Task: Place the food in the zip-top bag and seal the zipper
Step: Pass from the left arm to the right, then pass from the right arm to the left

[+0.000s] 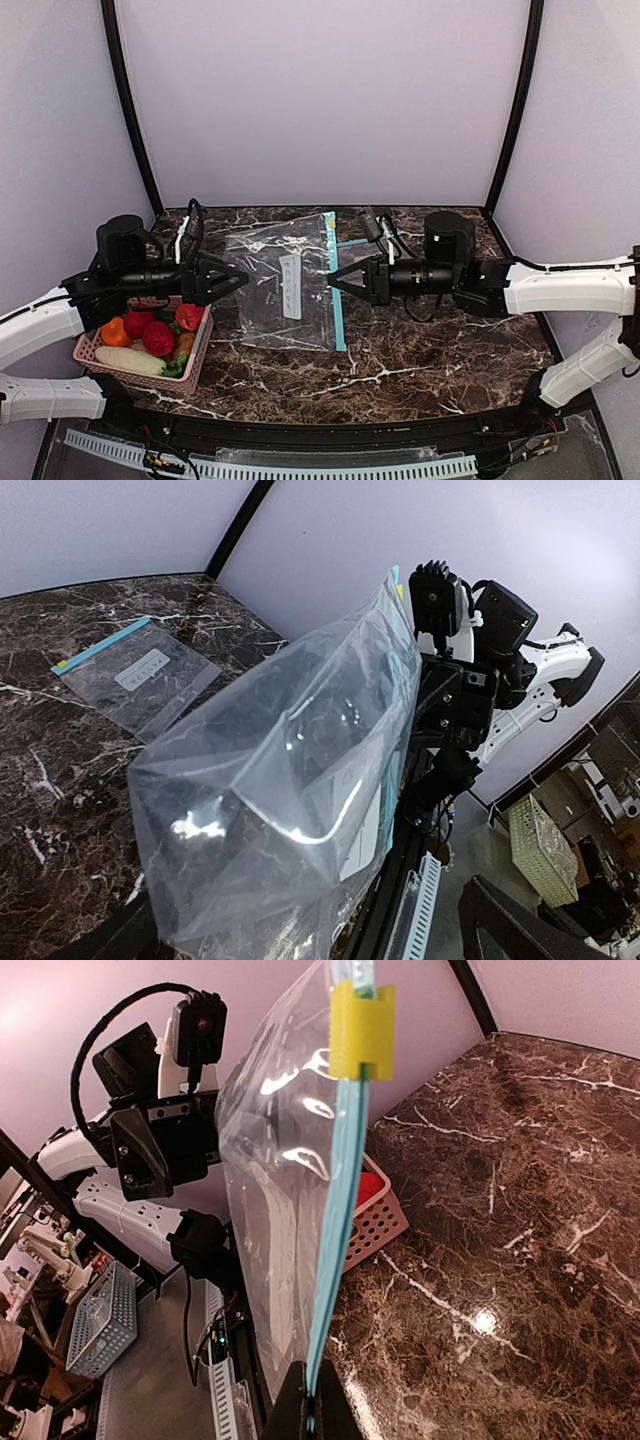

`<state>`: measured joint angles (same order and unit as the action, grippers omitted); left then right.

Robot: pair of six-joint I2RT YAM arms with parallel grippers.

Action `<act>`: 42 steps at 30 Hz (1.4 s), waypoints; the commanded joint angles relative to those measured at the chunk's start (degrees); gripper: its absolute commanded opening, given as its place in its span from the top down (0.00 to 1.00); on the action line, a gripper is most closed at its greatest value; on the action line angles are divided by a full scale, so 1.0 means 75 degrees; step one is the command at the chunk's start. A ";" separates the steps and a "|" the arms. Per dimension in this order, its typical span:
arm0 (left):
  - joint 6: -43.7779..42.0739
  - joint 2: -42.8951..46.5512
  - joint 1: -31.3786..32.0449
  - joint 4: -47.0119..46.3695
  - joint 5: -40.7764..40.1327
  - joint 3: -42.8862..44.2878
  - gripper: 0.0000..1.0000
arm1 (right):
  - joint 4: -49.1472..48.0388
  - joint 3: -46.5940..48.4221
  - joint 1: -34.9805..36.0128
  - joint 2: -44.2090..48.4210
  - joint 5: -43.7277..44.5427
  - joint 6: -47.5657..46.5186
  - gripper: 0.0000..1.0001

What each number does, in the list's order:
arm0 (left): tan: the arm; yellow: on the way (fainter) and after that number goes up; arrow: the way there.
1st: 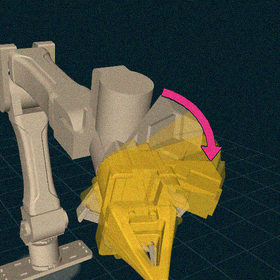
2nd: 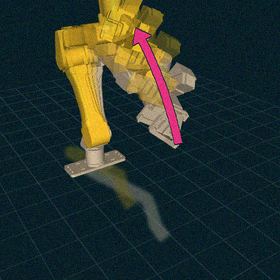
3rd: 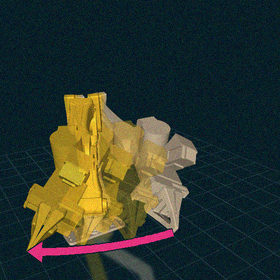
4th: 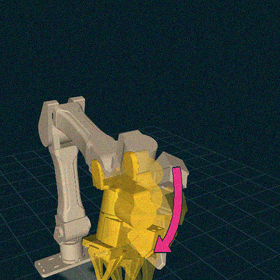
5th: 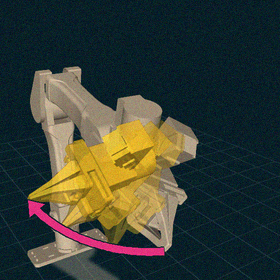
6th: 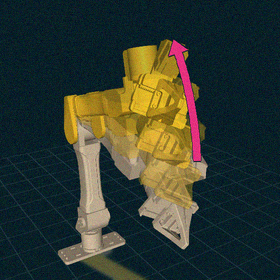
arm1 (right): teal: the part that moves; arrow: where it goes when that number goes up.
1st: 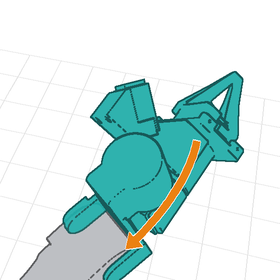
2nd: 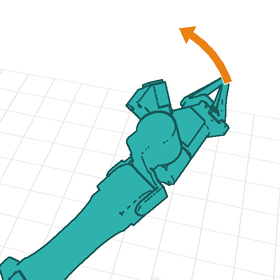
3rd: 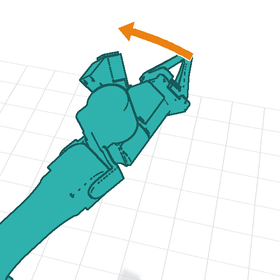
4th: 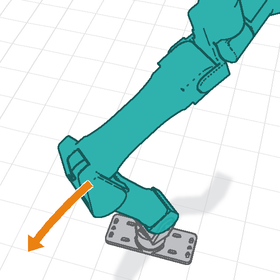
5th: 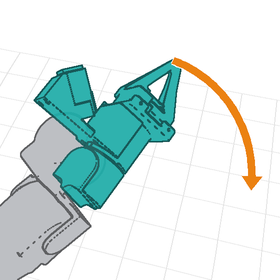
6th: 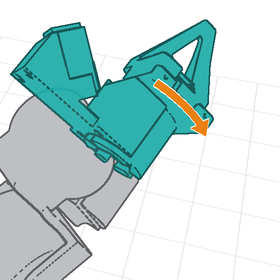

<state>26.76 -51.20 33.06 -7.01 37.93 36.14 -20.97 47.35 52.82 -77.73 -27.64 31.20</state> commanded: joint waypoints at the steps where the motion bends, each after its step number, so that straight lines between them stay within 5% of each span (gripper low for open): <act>1: -0.0810 0.0351 -0.0295 0.1518 -0.0529 0.0446 0.01 | 0.0997 0.0257 0.0012 0.0342 0.0496 -0.0596 1.00; 7: -0.1798 0.0364 -0.0560 0.3408 -0.1377 0.1275 0.01 | 0.2038 0.0498 0.0012 0.0497 0.0425 -0.1087 1.00; 15: -0.3181 -0.0684 -0.0558 0.5132 -0.1013 0.2912 0.03 | 0.2555 0.0598 0.0052 0.0308 -0.0232 -0.1288 1.00; 26: -0.2834 -0.1164 -0.0176 0.4141 0.0881 0.3234 0.05 | 0.2586 0.1138 0.0491 -0.0288 -0.1375 -0.1428 1.00; 42: -0.2327 -0.1877 0.0686 0.3001 0.1643 0.3256 0.11 | 0.2644 0.1594 0.0908 -0.0755 -0.2039 -0.1494 1.00</act>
<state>8.62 -63.90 36.56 17.98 47.72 59.11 -0.80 57.54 58.67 -82.37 -41.41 20.99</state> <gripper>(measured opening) 0.908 0.007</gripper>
